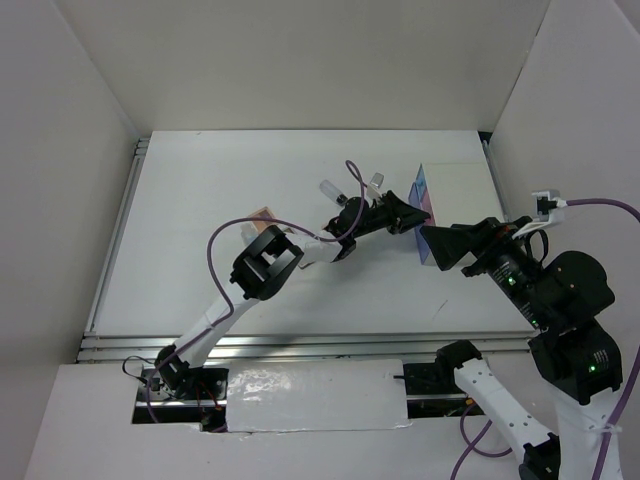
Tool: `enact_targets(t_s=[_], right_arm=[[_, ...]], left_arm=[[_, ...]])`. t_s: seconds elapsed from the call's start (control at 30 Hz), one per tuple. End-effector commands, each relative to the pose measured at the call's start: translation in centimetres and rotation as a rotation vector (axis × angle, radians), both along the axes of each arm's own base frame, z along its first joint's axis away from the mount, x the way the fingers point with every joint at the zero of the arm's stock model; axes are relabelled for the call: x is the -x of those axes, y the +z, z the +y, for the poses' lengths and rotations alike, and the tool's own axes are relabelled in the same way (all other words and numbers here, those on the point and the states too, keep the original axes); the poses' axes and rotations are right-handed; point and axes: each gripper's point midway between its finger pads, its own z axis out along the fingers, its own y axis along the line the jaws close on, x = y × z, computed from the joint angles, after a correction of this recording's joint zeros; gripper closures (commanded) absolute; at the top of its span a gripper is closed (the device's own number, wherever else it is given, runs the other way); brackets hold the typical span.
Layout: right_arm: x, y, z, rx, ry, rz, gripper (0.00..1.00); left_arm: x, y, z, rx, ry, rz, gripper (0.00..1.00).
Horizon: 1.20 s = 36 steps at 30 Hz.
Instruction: Organize the makeup
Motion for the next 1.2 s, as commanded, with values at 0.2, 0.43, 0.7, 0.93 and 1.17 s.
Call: enact_targets(t_s=[0.2,0.43,0.7,0.93,1.17], right_arm=[[-0.2,0.3,0.2,0.009,0.011,-0.019,0.00],[-0.4,0.3,0.3,0.008,0.012,-0.017,0.00],[-0.6,0.3,0.6,0.004,0.022,-0.013,0.00],[-0.6,0.4,0.7,0.003,0.032,-0.016,0.00],[-0.9,0.0,1.0,0.002,0.042,-0.002,0.01]], left_arm=[[1.1,1.2,0.1,0.048,-0.024,-0.058,0.77],[0.5,1.7,2.9,0.056,0.013,-0.070,0.84],[-0.7,2.4,6.6,0.048,0.055,-0.093,0.83],[-1.0,2.2,9.5,0.046,0.090,-0.091,0.83],[-0.7,2.9,10.5,0.022,0.101,-0.113,0.83]])
